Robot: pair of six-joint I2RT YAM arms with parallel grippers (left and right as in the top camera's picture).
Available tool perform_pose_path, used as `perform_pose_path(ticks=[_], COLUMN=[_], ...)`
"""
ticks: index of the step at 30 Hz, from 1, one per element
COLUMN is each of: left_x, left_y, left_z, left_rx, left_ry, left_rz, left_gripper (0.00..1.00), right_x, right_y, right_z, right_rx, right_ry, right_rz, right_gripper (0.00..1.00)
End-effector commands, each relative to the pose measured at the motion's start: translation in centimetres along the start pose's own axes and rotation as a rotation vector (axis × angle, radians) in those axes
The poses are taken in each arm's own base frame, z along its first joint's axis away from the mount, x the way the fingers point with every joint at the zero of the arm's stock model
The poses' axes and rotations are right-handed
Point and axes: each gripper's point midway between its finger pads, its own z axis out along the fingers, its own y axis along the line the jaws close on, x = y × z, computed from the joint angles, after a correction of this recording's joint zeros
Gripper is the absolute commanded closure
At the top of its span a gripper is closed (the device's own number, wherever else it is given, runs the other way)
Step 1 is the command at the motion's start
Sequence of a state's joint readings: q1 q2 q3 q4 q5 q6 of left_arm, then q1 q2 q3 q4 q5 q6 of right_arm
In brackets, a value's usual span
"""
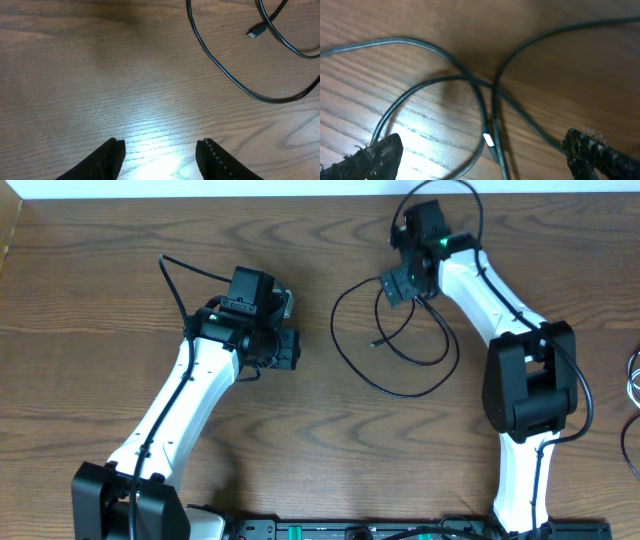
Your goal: Untangle cables
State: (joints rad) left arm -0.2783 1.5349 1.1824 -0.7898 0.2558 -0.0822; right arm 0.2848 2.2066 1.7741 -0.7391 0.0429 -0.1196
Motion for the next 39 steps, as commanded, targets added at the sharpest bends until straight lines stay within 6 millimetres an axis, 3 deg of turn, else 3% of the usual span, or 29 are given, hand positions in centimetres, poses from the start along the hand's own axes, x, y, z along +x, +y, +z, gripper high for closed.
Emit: perform_pose_path(ticks=[1,17,19,23,30,35,39], left_x=[0.1,0.1,0.1,0.1,0.2,0.3,0.3], left_y=[0.2,0.2,0.2,0.2,0.2,0.2,0.2], left_z=[-0.5,-0.5,-0.5,-0.5,-0.5,-0.5,-0.5], left_rx=[-0.009,-0.009,-0.009,-0.009,-0.009,-0.010,-0.010], left_ry=[-0.011,-0.011,-0.011,-0.010,-0.007,-0.003,-0.004], left_rz=[-0.009,-0.009,-0.009,-0.010,-0.011,-0.011,-0.011], left_gripper=[0.49,0.49,0.49,0.49,0.49,0.49,0.49], right_x=[1.1,2.5,2.6,3.6,5.6,6.5,7.1], right_y=[1.1,1.4,1.4,1.9,3.1,3.2,3.3], right_z=[1.7,5.1,5.4,5.7,6.4,6.6,6.5], right_rx=[-0.044,-0.029,-0.029,-0.054,-0.116,-0.120,-0.124], right_ry=[0.002,-0.082,-0.087,-0.064,-0.026,-0.002,0.028], right_rz=[-0.059,-0.123,-0.123,-0.123,-0.123,-0.113,-0.034], right_gripper=[0.01,0.01,0.05,0.27,0.49,0.81,0.99])
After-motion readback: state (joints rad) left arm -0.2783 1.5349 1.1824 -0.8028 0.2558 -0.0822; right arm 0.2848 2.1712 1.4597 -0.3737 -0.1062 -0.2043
